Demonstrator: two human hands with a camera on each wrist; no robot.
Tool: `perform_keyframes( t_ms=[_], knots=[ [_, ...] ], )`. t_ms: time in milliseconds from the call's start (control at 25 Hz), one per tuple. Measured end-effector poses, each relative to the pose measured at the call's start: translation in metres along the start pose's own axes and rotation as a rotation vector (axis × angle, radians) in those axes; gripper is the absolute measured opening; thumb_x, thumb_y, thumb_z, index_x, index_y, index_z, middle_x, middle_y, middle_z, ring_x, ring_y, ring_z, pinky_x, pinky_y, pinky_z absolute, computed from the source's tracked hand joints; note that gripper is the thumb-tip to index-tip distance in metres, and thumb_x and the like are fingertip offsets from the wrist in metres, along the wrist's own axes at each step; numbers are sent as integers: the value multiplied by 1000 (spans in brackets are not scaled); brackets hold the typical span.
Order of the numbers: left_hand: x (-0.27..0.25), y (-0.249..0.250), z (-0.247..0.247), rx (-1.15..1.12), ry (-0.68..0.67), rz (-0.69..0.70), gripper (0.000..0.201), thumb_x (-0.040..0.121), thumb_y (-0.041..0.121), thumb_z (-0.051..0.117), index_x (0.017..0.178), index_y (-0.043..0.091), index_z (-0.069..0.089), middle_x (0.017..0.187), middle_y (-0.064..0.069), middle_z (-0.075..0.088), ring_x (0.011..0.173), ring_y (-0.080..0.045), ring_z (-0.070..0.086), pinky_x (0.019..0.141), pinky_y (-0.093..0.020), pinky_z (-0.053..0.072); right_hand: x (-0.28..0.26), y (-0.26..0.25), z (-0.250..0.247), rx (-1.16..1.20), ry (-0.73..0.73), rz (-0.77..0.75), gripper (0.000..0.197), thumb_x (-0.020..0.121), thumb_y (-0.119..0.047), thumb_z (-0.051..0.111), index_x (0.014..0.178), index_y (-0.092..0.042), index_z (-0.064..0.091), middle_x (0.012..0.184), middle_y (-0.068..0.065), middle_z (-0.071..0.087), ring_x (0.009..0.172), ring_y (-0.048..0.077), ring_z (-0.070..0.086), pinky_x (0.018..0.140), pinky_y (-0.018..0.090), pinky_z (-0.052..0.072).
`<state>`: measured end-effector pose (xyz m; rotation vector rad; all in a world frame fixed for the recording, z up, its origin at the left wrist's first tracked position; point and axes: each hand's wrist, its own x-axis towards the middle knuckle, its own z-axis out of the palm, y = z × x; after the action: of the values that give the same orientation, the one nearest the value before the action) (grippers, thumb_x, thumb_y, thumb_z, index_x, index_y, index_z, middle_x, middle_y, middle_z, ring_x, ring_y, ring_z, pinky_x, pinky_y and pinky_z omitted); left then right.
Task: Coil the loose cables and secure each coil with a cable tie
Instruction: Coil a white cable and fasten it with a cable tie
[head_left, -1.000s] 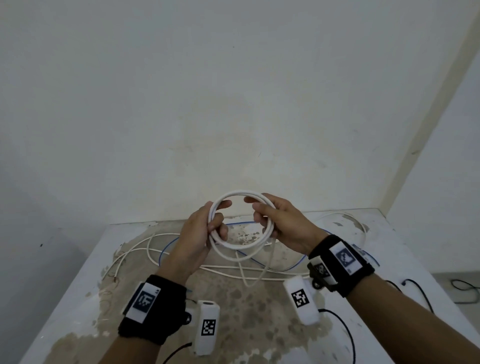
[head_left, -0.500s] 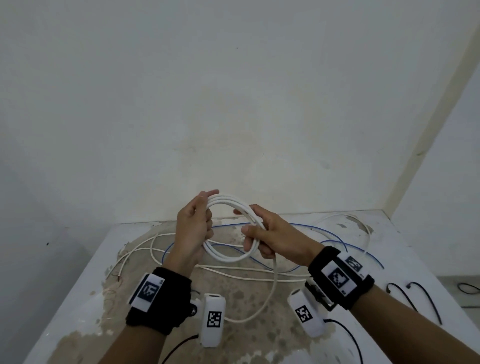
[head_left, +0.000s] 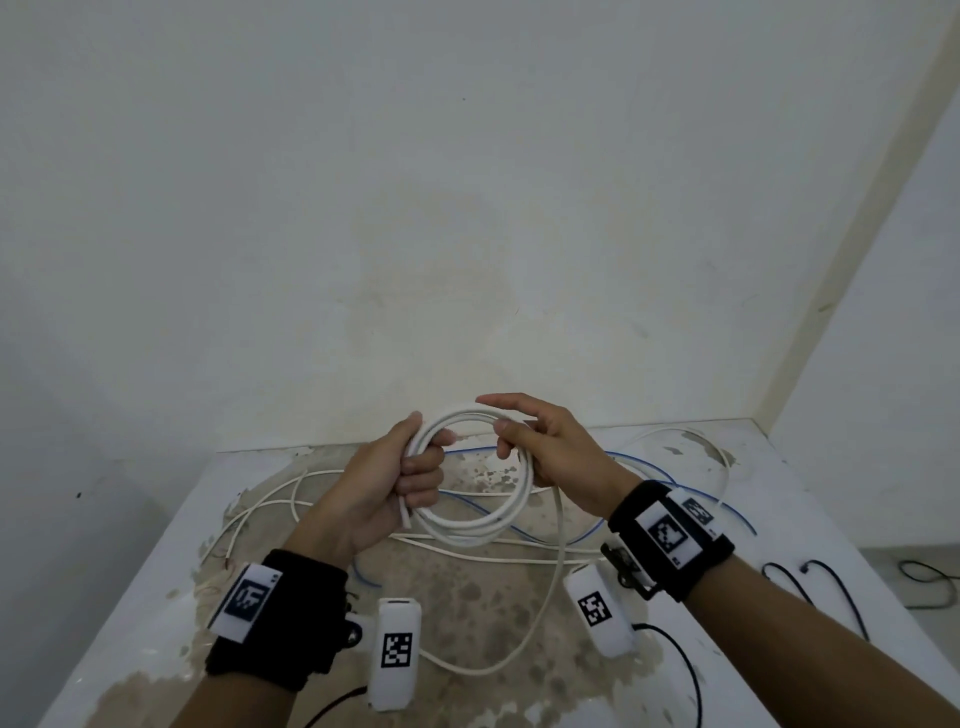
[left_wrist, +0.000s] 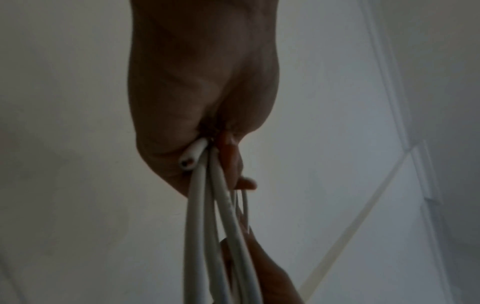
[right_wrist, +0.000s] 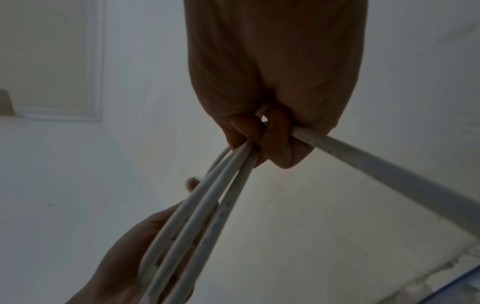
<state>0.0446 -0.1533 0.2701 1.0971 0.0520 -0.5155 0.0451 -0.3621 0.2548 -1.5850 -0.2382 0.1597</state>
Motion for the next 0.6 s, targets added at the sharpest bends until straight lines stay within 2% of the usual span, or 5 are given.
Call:
perform_keyframes(
  t_ms=[80,200,400,480,600],
  knots=[
    [-4,4,1,-106,-66,16,37,100,37,36,77,12,50,47,8,24,34,-3,18,33,-18,17,3,1,-2,63,-9,26,27,100,-22,59,126,-26,65,73,2,59,48,12,33,48,26,26],
    [-5,21,-11,-328,-45,190,34,97,37,37,74,16,49,45,8,28,40,-5,8,31,-16,19,5,12,-16,99,-12,33,26,101,-21,57,125,-26,64,76,0,52,53,13,30,52,27,29],
    [-11,63,-62,-437,193,502,39,99,43,33,72,21,49,46,9,29,37,-7,16,34,-15,20,-4,50,-51,-516,143,-21,17,102,-21,55,104,-27,71,77,-5,66,62,3,56,64,24,43],
    [-9,61,-62,-362,259,523,41,102,44,28,74,21,48,46,10,28,35,-5,22,35,-16,20,-5,46,-47,-758,62,-49,17,102,-28,54,101,-31,71,80,-10,68,71,2,58,71,26,42],
    [4,43,-42,-248,243,474,40,104,41,28,79,18,50,47,10,28,35,-3,23,36,-16,22,-10,12,-15,-1063,-222,-146,22,99,-33,54,110,-28,73,95,-9,72,80,6,60,73,30,48]
  ],
)
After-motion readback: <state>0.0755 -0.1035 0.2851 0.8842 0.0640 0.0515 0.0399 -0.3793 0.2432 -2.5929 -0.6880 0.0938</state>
